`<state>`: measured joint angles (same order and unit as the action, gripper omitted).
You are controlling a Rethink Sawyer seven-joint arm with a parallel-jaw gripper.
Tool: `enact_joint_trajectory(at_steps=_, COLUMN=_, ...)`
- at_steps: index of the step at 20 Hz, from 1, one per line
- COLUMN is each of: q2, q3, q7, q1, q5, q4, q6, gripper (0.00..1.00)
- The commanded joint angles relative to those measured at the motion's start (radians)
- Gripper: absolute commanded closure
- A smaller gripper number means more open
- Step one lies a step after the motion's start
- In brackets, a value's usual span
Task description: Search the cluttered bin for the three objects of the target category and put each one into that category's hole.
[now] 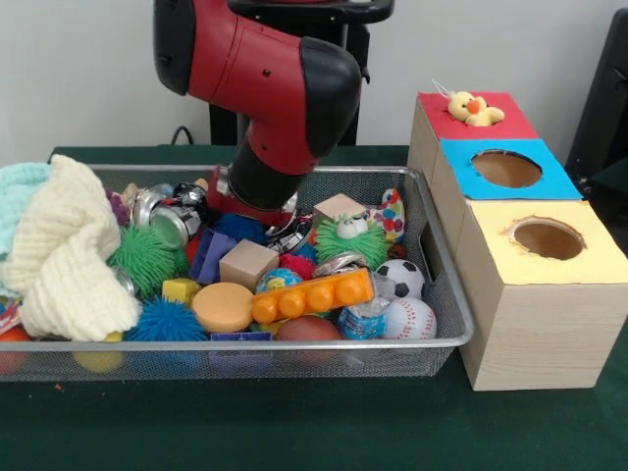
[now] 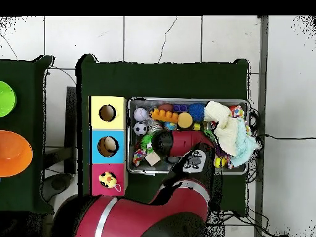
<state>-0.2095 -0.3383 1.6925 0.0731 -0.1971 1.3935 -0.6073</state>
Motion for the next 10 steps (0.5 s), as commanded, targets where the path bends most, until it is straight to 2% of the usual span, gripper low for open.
enact_joint_trajectory(at_steps=1, q2=0.302, q3=-0.038, q7=0.083, q1=0.106, q5=-0.177, q4=-0.145, q6=0.939, gripper=0.00)
enact_joint_trajectory(at_steps=6, q2=0.299, q3=-0.036, q7=0.059, q1=0.101, q5=-0.201, q4=-0.155, q6=0.964, gripper=0.00)
enact_joint_trajectory(at_steps=10, q2=0.261, q3=0.009, q7=0.066, q1=0.113, q5=-0.247, q4=-0.146, q6=0.910, gripper=0.00)
